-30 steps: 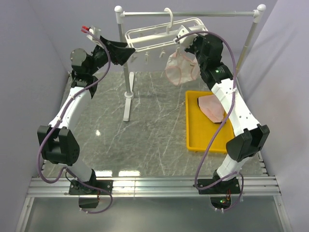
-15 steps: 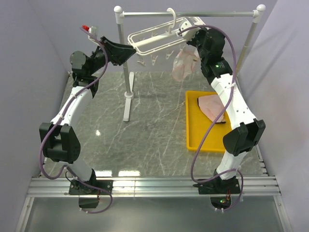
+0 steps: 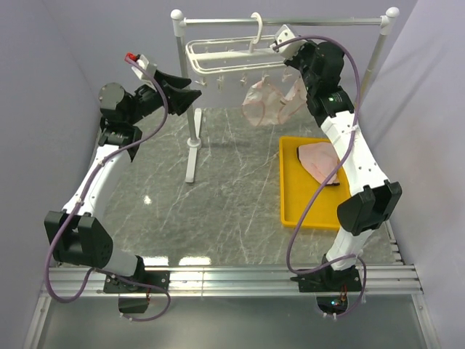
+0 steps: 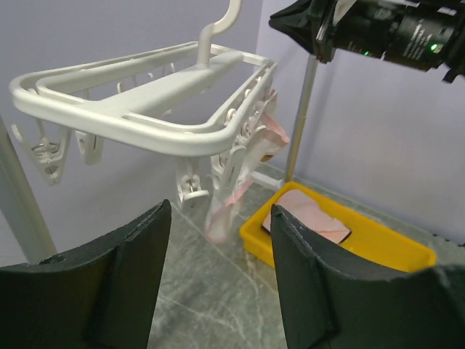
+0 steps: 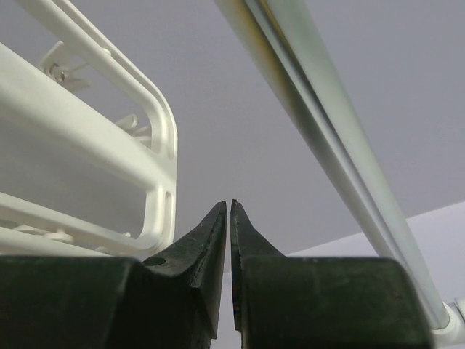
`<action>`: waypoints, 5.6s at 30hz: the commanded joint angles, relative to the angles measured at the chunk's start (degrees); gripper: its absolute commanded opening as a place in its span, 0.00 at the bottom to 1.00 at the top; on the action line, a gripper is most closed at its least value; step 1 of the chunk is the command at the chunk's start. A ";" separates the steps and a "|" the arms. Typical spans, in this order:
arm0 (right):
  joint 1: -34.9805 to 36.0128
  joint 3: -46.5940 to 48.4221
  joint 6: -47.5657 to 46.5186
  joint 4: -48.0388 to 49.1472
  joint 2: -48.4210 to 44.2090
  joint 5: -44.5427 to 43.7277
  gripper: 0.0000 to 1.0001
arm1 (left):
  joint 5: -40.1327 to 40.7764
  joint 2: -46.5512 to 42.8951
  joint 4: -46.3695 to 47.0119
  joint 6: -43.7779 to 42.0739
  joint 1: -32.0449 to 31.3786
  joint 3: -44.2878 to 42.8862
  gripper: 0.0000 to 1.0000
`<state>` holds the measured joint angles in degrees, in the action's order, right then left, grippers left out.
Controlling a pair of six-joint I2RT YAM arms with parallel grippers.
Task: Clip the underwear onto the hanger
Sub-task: Open the clamp at the hanger.
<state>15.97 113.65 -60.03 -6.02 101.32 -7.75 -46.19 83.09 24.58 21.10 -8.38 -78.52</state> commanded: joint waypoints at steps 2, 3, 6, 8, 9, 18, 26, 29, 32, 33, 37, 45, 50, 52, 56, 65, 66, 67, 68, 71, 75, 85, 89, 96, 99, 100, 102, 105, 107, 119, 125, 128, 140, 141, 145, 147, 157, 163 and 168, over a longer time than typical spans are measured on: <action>-0.06 -0.70 1.49 2.16 -4.11 1.42 0.13 | 1.72 1.01 -2.17 -7.83 -1.19 -1.54 0.62; -0.06 -0.71 1.58 2.24 -4.11 1.42 0.14 | 1.90 1.81 -2.78 -8.09 -1.46 -2.50 0.62; -0.06 -0.09 2.20 1.72 -4.37 1.95 0.14 | 2.77 4.61 -2.96 -8.62 -2.16 -5.50 0.62; -0.15 0.35 3.07 0.93 -4.64 2.47 0.14 | 3.91 5.85 -2.17 -8.53 -2.60 -7.42 0.61; -0.06 0.35 3.25 0.66 -4.81 2.82 0.14 | 4.27 7.16 -2.17 -8.01 -2.69 -8.04 0.61; 0.03 -2.29 5.89 -0.04 -8.59 5.11 0.15 | 7.78 10.25 -3.99 -9.66 -4.97 -12.79 0.49; 0.12 -2.46 5.89 -0.66 -9.38 5.29 0.16 | 11.57 13.76 -4.89 -9.42 -5.50 -16.40 0.45; -0.06 -2.81 6.24 -0.13 -9.38 5.46 0.17 | 11.57 14.47 -4.54 -8.54 -5.50 -17.45 0.34; -0.06 -2.73 7.64 -0.48 -9.91 5.90 0.17 | 11.57 14.65 -4.36 -8.10 -5.50 -17.63 0.23; -0.06 -2.73 8.17 -0.74 -10.26 6.60 0.17 | 11.48 14.47 -4.45 -8.27 -5.50 -17.63 0.19; 0.03 -1.32 12.38 -4.25 -11.49 8.96 0.19 | 10.69 13.42 -4.71 -8.53 -5.50 -17.11 0.04; 0.12 -2.81 26.09 -11.03 -20.09 21.18 0.31 | 7.88 9.46 -6.47 -9.15 -5.68 -14.12 0.00; 0.21 -9.12 34.27 -13.23 -24.50 34.09 0.34 | 6.82 7.79 -7.70 -8.28 -5.77 -13.94 0.00; 0.38 -11.42 35.24 -12.71 -25.29 37.70 0.36 | 6.38 7.27 -8.40 -8.01 -5.94 -13.94 0.00; 1.26 -17.13 36.73 -7.61 -25.29 43.15 0.38 | 5.33 5.95 -9.37 -6.26 -6.21 -14.03 0.00; 10.04 -14.34 36.57 -4.44 -17.84 44.49 0.39 | 3.39 3.66 -9.55 -0.37 -6.65 -13.33 0.00; 10.92 -14.07 36.39 -4.35 -17.13 43.88 0.39 | 3.48 3.57 -9.64 -0.10 -6.73 -13.15 0.00; 12.41 -13.98 36.39 -3.48 -16.34 42.65 0.39 | 3.48 3.40 -9.81 0.08 -6.82 -12.97 0.00; 12.94 -13.63 36.39 -2.95 -15.72 42.21 0.39 | 3.57 3.22 -10.07 0.60 -6.91 -13.06 0.00; 14.96 -12.40 36.04 -1.54 -13.08 40.19 0.39 | 4.44 2.69 -11.13 0.69 -7.17 -12.89 0.00; 16.73 -11.25 36.30 0.83 -10.53 38.87 0.38 | 4.71 2.08 -10.17 2.27 -7.53 -11.92 0.00; 19.28 -7.48 32.96 2.86 -6.66 34.92 0.40 | 4.97 1.46 -9.37 3.51 -7.97 -11.13 0.00; 19.45 -8.44 31.64 2.94 -7.18 31.22 0.42 | 4.97 1.37 -9.46 3.16 -7.97 -11.48 0.00; 19.28 -14.33 29.63 4.62 -12.11 27.96 0.43 | 4.62 1.55 -9.72 3.07 -7.97 -11.74 0.00; 19.28 -14.68 28.13 3.65 -12.29 28.14 0.47 | 4.53 1.46 -9.81 3.07 -7.97 -11.48 0.00; 19.28 -14.07 27.69 3.13 -12.02 28.23 0.48 | 4.45 1.29 -9.64 2.98 -7.97 -11.57 0.00; 19.37 -12.58 28.39 3.65 -10.71 27.44 0.50 | 4.36 1.20 -9.90 3.07 -7.97 -11.48 0.00; 19.37 -10.91 28.83 3.91 -8.77 27.09 0.51 | 4.45 1.20 -9.99 3.24 -7.88 -11.48 0.00; 19.45 -9.15 28.83 3.47 -7.37 27.17 0.52 | 4.53 1.20 -9.99 3.51 -7.97 -11.65 0.00; 20.51 -5.36 27.95 2.15 -3.58 25.94 0.47 | 4.36 1.55 -8.67 5.70 -7.97 -11.39 0.00; 20.51 -5.02 29.79 3.83 -3.76 26.12 0.16 | 4.45 1.64 -8.32 7.81 -7.97 -10.96 0.06; 20.51 -5.27 31.99 3.39 -4.20 26.82 0.02 | 5.67 1.02 -8.58 9.30 -7.97 -10.95 0.31; 19.89 -6.07 37.53 1.89 -6.48 31.04 0.00 | 13.23 -3.55 -11.39 16.95 -6.21 -8.66 0.68; 19.81 -6.15 37.79 2.24 -6.57 30.95 0.00 | 13.32 -2.68 -12.61 17.21 -6.21 -9.10 0.67; 19.63 -5.63 38.41 2.33 -6.40 31.22 0.00 | 12.27 0.22 -13.86 20.02 -6.12 -11.65 0.60; 19.72 -5.36 38.41 2.15 -6.13 31.65 0.00 | 11.30 1.37 -12.55 22.22 -6.12 -11.74 0.59; 19.72 -4.84 35.60 0.49 -5.96 32.45 0.00 | 9.46 2.61 -8.85 24.42 -6.38 -10.96 0.56; 19.72 -4.75 35.07 0.05 -5.78 32.45 0.00 | 8.58 2.95 -7.79 24.25 -6.56 -11.04 0.49; 19.63 -4.22 34.81 -0.40 -5.43 32.27 0.00 | 7.43 3.48 -7.17 24.25 -7.09 -11.57 0.52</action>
<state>35.62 106.41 -24.95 -7.51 97.41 23.64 -36.93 86.21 14.44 44.73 -14.81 -88.20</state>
